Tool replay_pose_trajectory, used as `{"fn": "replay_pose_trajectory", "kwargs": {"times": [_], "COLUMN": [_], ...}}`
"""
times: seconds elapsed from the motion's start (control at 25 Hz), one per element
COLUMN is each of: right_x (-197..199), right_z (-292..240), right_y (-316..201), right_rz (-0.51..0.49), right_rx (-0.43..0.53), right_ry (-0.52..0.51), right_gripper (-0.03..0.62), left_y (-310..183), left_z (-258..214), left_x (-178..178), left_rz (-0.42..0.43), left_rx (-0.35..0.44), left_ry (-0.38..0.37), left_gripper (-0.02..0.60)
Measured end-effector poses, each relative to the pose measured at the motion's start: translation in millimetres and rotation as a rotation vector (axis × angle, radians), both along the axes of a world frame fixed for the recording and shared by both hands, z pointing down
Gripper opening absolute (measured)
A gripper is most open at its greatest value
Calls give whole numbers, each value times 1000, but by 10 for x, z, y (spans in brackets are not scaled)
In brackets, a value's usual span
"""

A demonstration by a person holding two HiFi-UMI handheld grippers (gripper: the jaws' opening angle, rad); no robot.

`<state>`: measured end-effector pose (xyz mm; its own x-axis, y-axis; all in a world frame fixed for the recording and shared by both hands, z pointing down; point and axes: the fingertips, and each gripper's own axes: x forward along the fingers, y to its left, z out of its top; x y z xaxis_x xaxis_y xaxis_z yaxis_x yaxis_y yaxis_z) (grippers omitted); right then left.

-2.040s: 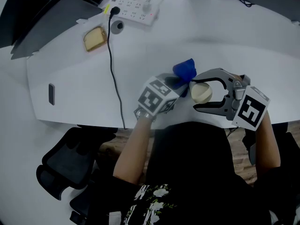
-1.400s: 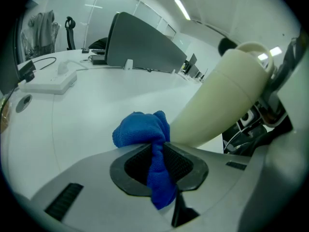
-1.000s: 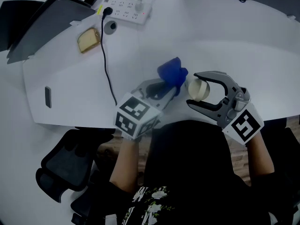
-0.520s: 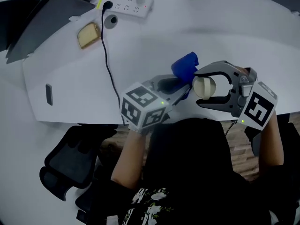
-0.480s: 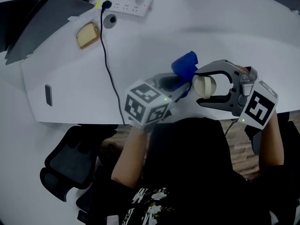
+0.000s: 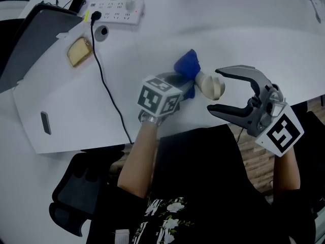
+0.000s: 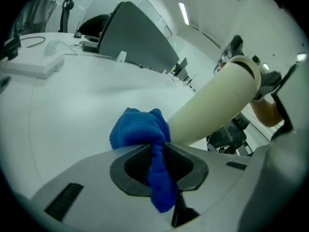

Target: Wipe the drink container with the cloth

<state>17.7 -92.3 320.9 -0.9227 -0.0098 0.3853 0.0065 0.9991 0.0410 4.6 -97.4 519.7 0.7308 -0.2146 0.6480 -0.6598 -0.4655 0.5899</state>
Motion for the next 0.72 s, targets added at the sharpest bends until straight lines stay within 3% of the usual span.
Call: {"fn": "replay_pose_trajectory", "kwargs": {"times": [0.16, 0.28, 0.44, 0.56, 0.64, 0.72], "right_x": [78, 50, -70, 18, 12, -18], "right_z": [-80, 103, 266, 315, 323, 350], "right_y": [-93, -91, -203, -286, -257, -191], "right_rz": [484, 670, 720, 813, 775, 642], "right_rx": [97, 121, 161, 117, 96, 88], "right_ry": [-144, -155, -121, -114, -101, -62], "right_gripper": [291, 291, 290, 268, 265, 264], "left_y": [21, 33, 23, 56, 86, 41], "left_z": [-54, -73, -80, -153, -341, -676], "left_x": [-38, -30, -34, -56, -119, -196], "left_rz": [-8, 3, -7, 4, 15, 5], "left_rx": [37, 75, 101, 116, 137, 181], "left_ry": [-35, -51, -35, -21, 6, 66], "left_gripper": [66, 66, 66, 66, 66, 66]}}
